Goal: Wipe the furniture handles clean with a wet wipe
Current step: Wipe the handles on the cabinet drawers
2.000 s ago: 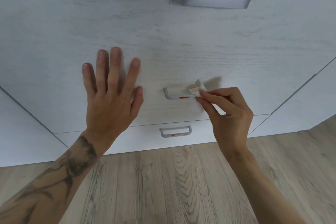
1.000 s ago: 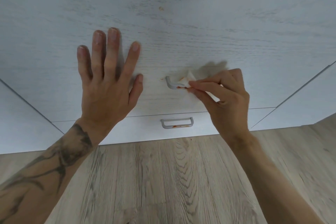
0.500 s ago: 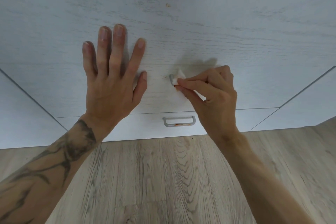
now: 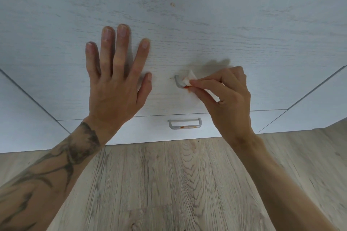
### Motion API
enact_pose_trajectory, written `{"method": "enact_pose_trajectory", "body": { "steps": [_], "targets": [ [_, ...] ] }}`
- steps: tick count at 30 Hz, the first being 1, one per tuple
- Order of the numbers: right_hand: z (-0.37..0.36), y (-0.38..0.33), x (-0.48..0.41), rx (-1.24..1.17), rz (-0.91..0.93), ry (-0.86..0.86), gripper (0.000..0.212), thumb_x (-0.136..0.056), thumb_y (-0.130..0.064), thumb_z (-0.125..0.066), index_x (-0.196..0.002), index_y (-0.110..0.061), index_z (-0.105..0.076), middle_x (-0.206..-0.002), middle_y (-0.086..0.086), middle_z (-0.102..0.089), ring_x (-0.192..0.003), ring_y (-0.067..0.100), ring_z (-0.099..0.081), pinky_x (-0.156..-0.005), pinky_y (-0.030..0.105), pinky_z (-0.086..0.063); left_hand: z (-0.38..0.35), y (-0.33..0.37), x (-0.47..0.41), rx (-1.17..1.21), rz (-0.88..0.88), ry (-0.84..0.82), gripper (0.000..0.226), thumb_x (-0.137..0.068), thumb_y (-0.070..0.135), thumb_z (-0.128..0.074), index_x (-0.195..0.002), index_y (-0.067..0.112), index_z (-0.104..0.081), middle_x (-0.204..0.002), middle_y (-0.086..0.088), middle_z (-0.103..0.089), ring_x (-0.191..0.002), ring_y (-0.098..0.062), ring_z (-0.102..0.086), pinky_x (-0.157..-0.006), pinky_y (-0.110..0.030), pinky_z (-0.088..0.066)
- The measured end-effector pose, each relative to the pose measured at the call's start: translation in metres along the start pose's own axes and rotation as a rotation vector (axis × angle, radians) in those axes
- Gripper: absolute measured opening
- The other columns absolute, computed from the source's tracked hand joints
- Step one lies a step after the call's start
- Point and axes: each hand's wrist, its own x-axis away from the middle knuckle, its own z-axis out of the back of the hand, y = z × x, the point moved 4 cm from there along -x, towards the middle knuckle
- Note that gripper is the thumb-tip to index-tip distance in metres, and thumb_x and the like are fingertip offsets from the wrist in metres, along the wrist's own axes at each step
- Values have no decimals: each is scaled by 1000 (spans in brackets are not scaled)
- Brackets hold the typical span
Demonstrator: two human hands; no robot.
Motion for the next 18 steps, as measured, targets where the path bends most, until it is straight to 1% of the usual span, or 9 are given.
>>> {"method": "enact_pose_trajectory", "body": {
  "steps": [2, 3, 6, 7, 8, 10, 13, 15, 18],
  "targets": [
    [9, 2, 3, 5, -65, 21, 9, -94, -17, -82, -102, -14, -84, -90, 1, -71, -96, 23, -55, -82, 41, -48, 1, 0, 0, 2, 4, -5, 84, -110, 42, -52, -172, 18, -1, -167, -25, -12, -156, -45, -7, -132, -57, 3],
    [13, 3, 4, -13, -105, 37, 9, -94, -18, -82, -103, -18, -83, -92, -1, -71, -97, 23, -57, -81, 39, -48, 1, 0, 0, 4, 5, -5, 83, -110, 41, -52, -172, 18, -1, -167, -25, -12, -155, -46, -8, -132, -57, 3],
    [24, 1, 3, -90, -207, 77, 11, -97, -25, -79, -102, -32, -74, -93, -9, -70, -99, 18, -59, -81, 15, -40, 3, 1, -1, -1, 5, 2, 82, -110, 40, -52, -172, 17, -3, -167, -25, -13, -155, -46, -10, -132, -57, 2],
    [24, 0, 2, -97, -215, 72, 10, -97, -25, -78, -101, -33, -73, -93, -10, -70, -98, 18, -59, -79, 12, -38, 3, 1, -1, -3, 8, 4, 81, -111, 40, -52, -172, 17, -4, -167, -25, -14, -155, -46, -11, -132, -57, 2],
    [24, -1, 1, -93, -210, 61, 9, -98, -24, -78, -102, -31, -74, -94, -12, -69, -99, 17, -59, -80, 14, -39, 3, 2, -1, -4, 9, 6, 80, -111, 40, -52, -172, 17, -5, -167, -25, -14, -155, -46, -11, -132, -57, 2],
    [18, -3, 0, -70, -184, 30, 7, -97, -23, -79, -104, -24, -78, -99, -17, -66, -101, 16, -59, -83, 27, -45, 3, 2, 0, -3, 11, 5, 79, -111, 39, -51, -172, 16, -6, -167, -25, -14, -155, -46, -12, -132, -57, 2],
    [6, -5, 4, -27, -140, -26, 11, -94, -20, -83, -105, -18, -81, -104, -10, -68, -103, 19, -58, -88, 44, -48, 4, 2, 0, 6, 12, -1, 79, -111, 39, -51, -172, 17, -5, -168, -24, -14, -156, -45, -10, -132, -57, 2],
    [1, -4, 8, 20, -117, -34, 15, -92, -23, -85, -106, -20, -81, -106, -6, -70, -105, 22, -58, -90, 45, -45, 4, 1, 0, 8, 11, 0, 80, -111, 39, -51, -172, 18, -4, -168, -24, -13, -157, -43, -7, -133, -57, 2],
    [2, -1, 9, 109, -60, -26, 29, -91, -35, -85, -117, -25, -80, -111, -6, -72, -110, 26, -55, -96, 37, -31, 4, 1, 0, 20, 14, 3, 80, -111, 39, -51, -172, 19, -4, -168, -23, -13, -157, -42, -6, -133, -56, 2]
  ]
}}
